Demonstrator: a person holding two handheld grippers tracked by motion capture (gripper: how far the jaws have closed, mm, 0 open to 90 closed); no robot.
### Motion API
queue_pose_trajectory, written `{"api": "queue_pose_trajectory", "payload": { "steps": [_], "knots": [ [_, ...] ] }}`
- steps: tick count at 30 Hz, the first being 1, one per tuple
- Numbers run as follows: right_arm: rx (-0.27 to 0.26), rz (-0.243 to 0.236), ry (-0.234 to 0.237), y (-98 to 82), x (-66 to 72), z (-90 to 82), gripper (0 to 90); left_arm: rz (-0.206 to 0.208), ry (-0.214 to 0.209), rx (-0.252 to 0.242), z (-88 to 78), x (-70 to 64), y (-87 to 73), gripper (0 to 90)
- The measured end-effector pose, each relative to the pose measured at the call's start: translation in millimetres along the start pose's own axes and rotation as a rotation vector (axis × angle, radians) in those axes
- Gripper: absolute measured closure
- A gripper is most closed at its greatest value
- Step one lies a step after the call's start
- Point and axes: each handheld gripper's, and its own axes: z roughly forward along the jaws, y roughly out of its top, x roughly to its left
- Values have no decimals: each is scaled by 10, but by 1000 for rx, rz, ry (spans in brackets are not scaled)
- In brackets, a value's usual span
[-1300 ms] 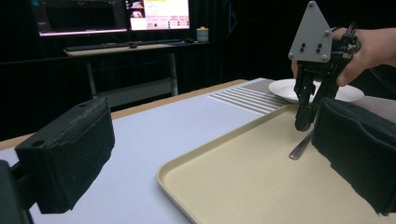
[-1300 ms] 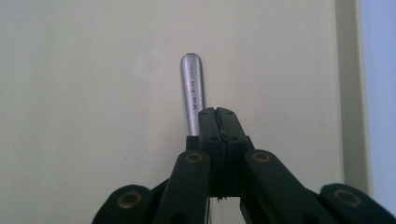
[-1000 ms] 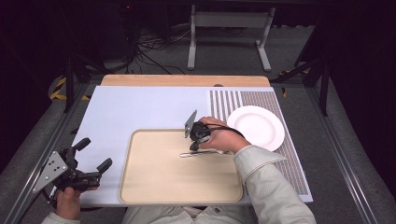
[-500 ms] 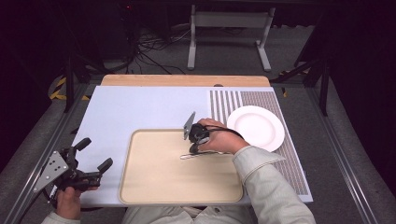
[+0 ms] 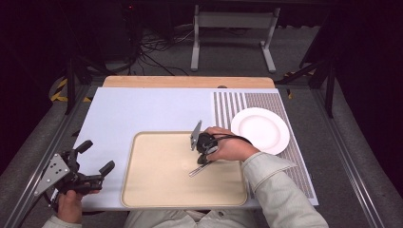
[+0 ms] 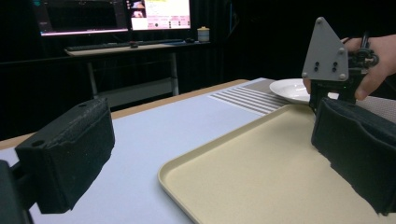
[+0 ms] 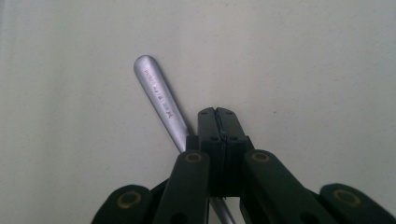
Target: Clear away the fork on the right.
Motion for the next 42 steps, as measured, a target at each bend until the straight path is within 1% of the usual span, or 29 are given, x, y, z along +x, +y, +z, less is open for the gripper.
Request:
{"api": "queue_pose_trajectory", "payload": {
  "steps": [4, 7, 9, 16, 25, 31, 38, 42],
  "knots": [
    [15, -6, 23, -56, 80, -16, 900, 1, -2, 1, 5, -2, 0, 2],
    [18, -9, 26, -79, 109, -22, 900, 1, -2, 1, 5, -2, 0, 2],
    [19, -6, 39, -111, 134, -31, 900, 1, -1, 0, 5, -2, -1, 2],
    [23, -1, 57, -217, 209, -61, 900, 1, -2, 1, 5, -2, -1, 2],
    [25, 20, 63, -367, 275, -109, 900, 1, -2, 3, 10, -6, -1, 2],
    [13, 38, 67, -471, 309, -138, 900, 2, 0, 2, 15, -8, -3, 2],
    [9, 50, 67, -523, 325, -154, 900, 2, -1, 2, 18, -9, -3, 2],
    [-2, 52, 66, -560, 329, -160, 900, 0, 0, 2, 16, -10, -4, 2]
  ]
}}
